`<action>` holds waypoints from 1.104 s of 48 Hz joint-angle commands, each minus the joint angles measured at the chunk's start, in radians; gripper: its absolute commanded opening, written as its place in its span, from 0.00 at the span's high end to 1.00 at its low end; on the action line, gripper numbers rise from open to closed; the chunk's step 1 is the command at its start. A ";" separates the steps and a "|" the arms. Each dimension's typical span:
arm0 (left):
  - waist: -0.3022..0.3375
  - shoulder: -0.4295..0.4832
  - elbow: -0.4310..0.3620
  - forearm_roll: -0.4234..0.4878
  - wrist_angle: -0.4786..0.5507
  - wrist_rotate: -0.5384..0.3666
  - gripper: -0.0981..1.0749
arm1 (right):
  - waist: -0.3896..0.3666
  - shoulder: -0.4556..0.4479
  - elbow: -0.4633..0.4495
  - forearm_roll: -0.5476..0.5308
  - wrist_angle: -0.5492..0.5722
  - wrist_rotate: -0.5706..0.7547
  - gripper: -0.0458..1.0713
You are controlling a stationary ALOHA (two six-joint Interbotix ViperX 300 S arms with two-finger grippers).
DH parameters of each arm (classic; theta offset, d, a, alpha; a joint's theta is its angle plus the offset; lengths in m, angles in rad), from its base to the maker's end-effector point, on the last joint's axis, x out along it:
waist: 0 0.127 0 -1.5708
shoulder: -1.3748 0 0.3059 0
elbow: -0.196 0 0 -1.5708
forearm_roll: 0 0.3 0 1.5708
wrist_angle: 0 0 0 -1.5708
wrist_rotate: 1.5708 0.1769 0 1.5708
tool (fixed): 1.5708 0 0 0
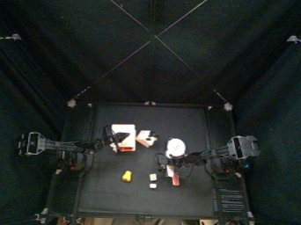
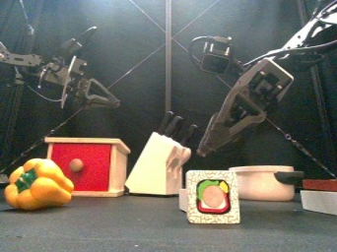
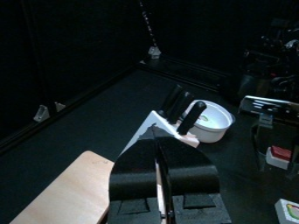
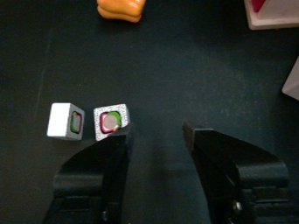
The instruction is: Grab sushi piece from table
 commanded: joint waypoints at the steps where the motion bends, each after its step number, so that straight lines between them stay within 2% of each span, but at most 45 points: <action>1: 0.000 -0.006 -0.009 0.003 -0.003 0.002 0.73 | 0.031 -0.003 -0.018 0.035 -0.003 0.000 0.17; 6: 0.002 -0.012 -0.006 0.003 -0.005 0.003 0.73 | 0.067 0.025 -0.021 0.064 -0.003 -0.011 0.11; 13: 0.002 -0.026 -0.002 0.005 -0.003 0.003 0.73 | 0.087 0.063 -0.048 0.049 0.005 -0.017 0.10; 21: 0.002 -0.040 0.006 0.003 -0.003 0.002 0.73 | 0.087 0.087 -0.083 0.012 0.025 -0.014 0.10; 53: 0.002 -0.041 0.008 0.003 -0.003 0.000 0.73 | 0.086 0.189 -0.166 -0.014 0.110 -0.018 0.10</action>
